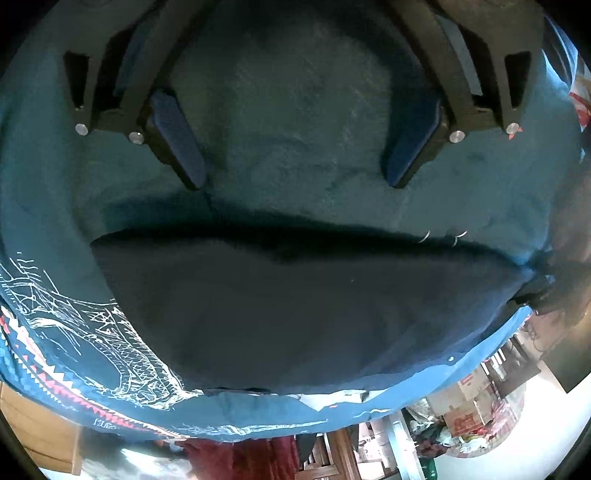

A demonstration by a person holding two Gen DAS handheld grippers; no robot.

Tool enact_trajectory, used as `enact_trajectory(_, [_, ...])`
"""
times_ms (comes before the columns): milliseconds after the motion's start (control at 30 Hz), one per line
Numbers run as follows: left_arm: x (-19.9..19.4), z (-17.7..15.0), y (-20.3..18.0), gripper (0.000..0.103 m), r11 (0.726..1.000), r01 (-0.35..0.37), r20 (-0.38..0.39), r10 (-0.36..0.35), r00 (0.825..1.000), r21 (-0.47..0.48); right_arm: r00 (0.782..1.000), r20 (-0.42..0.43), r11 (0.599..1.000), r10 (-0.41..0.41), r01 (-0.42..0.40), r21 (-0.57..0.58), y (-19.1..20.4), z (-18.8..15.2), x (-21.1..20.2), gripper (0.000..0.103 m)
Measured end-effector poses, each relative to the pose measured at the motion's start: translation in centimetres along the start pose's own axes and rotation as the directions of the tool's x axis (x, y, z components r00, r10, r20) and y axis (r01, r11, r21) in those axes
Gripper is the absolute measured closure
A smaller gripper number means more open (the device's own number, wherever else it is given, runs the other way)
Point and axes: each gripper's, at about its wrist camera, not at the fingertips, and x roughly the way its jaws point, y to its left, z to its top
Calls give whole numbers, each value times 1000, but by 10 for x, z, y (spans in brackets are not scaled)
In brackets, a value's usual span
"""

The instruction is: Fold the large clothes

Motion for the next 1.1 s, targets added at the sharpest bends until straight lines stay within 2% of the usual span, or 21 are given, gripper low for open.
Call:
enact_trajectory(133, [1,1,4,63,1000,7,1,-7,1000,-15,1000,-7,1000,-3,2,-6,1,1,0,4])
enact_trajectory(300, [5,0,5,57,1000,20,3,-20,1000,-7,1000,-12,1000,-20,20,-13,3,2,0,4])
enact_trajectory(467, [11,-6,0,50,998,8,22,-9,1000,59,997,-36,998,-63,62,-18,6,5,5,1])
enact_trajectory(667, [17,-10,-13,41,989,-40,27,36,999,145,982,-118,980,-144,159,120,9,18,17,0])
enact_trajectory(800, [20,-12,-18,38,982,-62,32,57,998,176,984,-66,978,-167,174,111,11,14,21,0])
enact_trajectory(1100, [20,-12,-18,37,982,-63,35,58,998,180,985,-44,979,-167,171,112,10,13,20,0])
